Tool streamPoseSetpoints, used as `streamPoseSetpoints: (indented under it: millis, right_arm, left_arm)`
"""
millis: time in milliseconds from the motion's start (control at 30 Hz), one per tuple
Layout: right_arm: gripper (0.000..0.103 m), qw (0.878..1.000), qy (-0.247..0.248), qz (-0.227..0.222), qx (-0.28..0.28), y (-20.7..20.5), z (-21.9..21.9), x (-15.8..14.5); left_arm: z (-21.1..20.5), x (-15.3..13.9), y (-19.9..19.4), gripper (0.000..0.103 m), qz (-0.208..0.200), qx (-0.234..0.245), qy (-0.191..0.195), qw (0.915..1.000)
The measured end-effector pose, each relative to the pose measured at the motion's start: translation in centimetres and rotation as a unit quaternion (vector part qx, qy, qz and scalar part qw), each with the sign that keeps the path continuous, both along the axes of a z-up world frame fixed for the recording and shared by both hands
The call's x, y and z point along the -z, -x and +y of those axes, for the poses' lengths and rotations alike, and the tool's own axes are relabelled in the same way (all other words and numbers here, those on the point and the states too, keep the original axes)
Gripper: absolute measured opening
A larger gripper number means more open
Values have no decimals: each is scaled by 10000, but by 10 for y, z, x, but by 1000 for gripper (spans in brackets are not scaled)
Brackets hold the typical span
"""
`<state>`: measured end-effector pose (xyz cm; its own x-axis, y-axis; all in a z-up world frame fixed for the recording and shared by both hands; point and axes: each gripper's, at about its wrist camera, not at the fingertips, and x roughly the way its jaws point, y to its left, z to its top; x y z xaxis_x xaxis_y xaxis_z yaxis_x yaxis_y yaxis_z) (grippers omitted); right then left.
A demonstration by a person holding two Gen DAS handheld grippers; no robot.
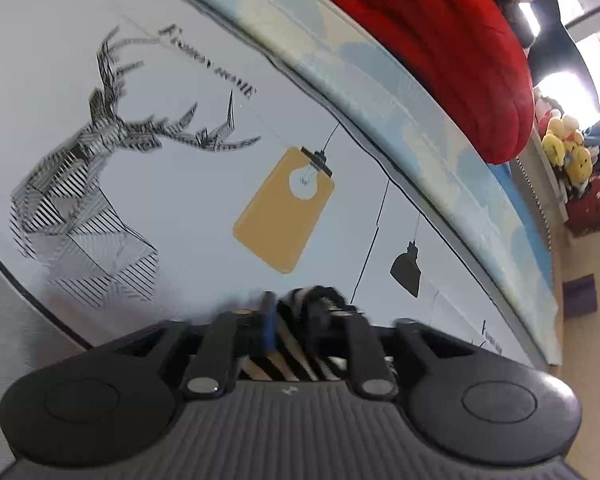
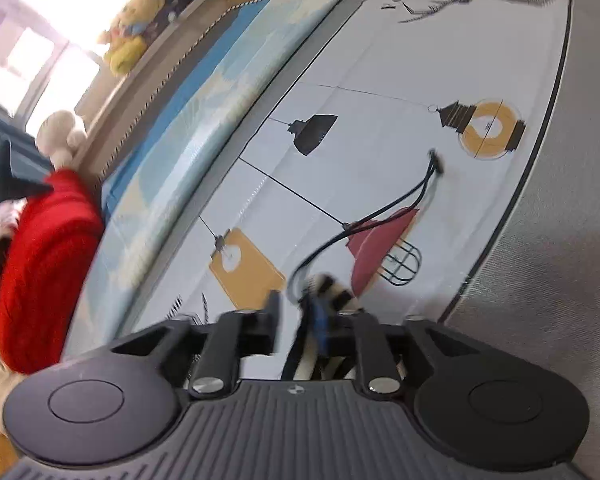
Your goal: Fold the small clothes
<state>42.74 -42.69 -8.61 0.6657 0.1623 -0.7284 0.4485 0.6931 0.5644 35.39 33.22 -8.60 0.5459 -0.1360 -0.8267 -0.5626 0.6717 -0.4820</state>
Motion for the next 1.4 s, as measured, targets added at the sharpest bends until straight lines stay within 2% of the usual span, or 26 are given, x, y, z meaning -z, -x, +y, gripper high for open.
streamPoseSetpoints:
  millis: [33, 67, 200, 367, 500, 633, 767, 867, 1000, 1100, 1200, 1233, 1300, 1400]
  right_arm:
    - [41, 9999, 103, 30, -68, 3, 1, -5]
    - [42, 9997, 191, 21, -132, 10, 1, -10]
    - [42, 9965, 587, -81, -586, 39, 2, -34]
    - [42, 9859, 1093, -150, -1257, 94, 11, -56]
    - [42, 9750, 1238, 95, -1844, 145, 21, -52]
    - [42, 9723, 977, 457, -2073, 180, 25, -27]
    - [42, 9705, 908, 678, -2126, 196, 31, -10]
    - [42, 9700, 802, 655, -2199, 199, 36, -4]
    - [43, 9667, 790, 628, -2351, 197, 43, -1]
    - [44, 9655, 850, 698, -2359, 188, 51, 2]
    - [45, 9624, 978, 828, -2395, 183, 57, 9]
    - [45, 9617, 995, 855, -2407, 182, 58, 10]
    - [45, 9613, 996, 908, -2401, 181, 57, 13]
    - [45, 9630, 904, 935, -2361, 181, 52, 13]
  left_arm:
    - [-1, -6, 2, 39, 10, 57, -125, 9999]
    - [-3, -11, 4, 42, -1, 136, -232, 9996]
    - [-9, -30, 19, 45, -49, 357, -565, 9978]
    - [-25, -54, 48, 45, -111, 681, -991, 9927]
    - [-23, -87, 78, 45, -155, 476, -822, 9954]
    - [-30, -119, 119, 56, -501, 500, -1034, 9921]
    - [-33, -122, 142, 63, -805, 446, -1133, 9893]
    - [-27, -118, 151, 64, -1262, 240, -728, 9890]
    - [-19, -117, 142, 69, -1502, 24, -520, 9873]
    - [-24, -106, 133, 69, -1172, 117, -625, 9911]
    - [-44, -75, 120, 69, -173, 755, -720, 9944]
    - [-53, -60, 117, 69, 166, 1008, -711, 9922]
    - [-67, -34, 113, 68, 752, 1525, -725, 9828]
    - [-80, -3, 117, 68, 1240, 1954, -870, 9689]
